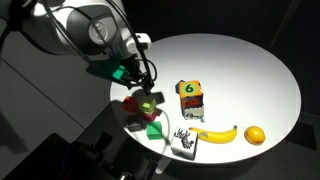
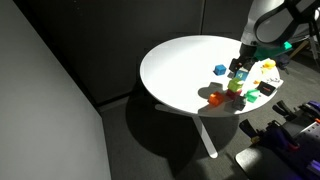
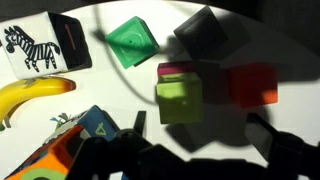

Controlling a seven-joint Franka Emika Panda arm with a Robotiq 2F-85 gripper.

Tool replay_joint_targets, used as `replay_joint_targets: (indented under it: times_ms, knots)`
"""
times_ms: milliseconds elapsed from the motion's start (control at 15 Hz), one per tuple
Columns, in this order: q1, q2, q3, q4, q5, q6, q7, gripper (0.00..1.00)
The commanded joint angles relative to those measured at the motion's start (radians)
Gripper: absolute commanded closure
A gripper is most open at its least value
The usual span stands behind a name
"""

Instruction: Put the yellow block on the pink block

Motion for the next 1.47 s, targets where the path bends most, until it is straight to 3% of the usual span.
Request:
replay_joint_targets:
  times_ms: [0,533,1400]
  knots:
    - [-0.032,-0.091,0.030,0.003,0.033,-0.132,0.018,0.00]
    - [-0.067,-0.186,0.053,0.091,0.038,-0.350,0.043,0.00]
    - [-0.075,-0.343,0.088,0.127,0.042,-0.515,0.044,0.00]
